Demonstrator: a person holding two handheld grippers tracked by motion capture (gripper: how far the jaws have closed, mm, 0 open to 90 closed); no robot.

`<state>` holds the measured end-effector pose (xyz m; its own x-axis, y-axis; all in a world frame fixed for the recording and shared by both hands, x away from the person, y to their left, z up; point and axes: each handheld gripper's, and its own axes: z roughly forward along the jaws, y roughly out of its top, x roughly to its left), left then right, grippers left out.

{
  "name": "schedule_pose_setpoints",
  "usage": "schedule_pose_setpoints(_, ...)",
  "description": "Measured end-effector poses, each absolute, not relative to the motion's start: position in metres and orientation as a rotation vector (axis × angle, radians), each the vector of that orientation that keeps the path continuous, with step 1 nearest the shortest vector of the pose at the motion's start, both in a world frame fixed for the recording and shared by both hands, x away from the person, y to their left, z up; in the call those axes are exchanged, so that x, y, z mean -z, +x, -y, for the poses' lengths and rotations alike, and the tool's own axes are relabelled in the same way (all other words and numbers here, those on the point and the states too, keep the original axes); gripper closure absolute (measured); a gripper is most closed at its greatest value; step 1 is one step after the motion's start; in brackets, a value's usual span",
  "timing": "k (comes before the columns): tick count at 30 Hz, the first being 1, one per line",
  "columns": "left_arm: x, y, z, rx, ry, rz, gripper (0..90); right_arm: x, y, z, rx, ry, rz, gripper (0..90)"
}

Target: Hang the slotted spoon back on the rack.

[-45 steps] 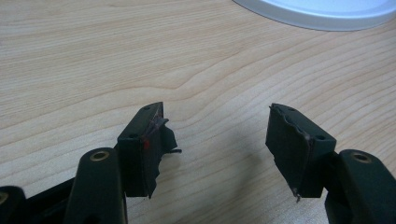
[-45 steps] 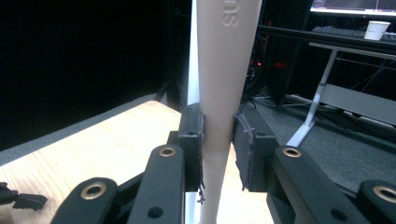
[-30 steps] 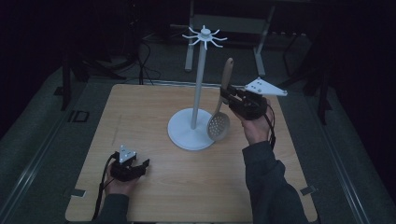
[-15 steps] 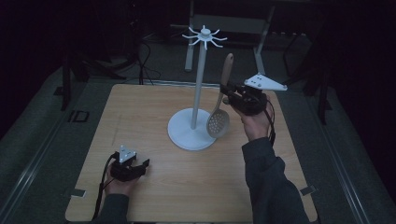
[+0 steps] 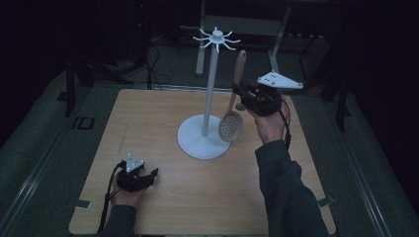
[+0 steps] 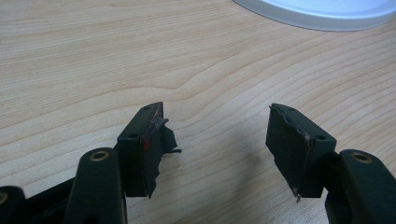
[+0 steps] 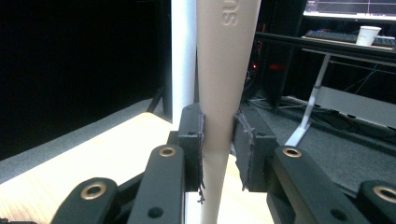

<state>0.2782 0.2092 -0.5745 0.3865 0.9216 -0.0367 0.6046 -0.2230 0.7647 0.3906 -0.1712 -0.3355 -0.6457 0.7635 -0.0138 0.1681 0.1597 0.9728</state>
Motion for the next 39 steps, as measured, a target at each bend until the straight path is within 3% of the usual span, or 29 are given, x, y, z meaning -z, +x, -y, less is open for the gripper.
schedule_pose_setpoints(39,0.574,0.278,-0.21,-0.566,1.926,-1.309,37.9,0.326,0.405,0.147,-1.506,0.903,-1.955,73.5)
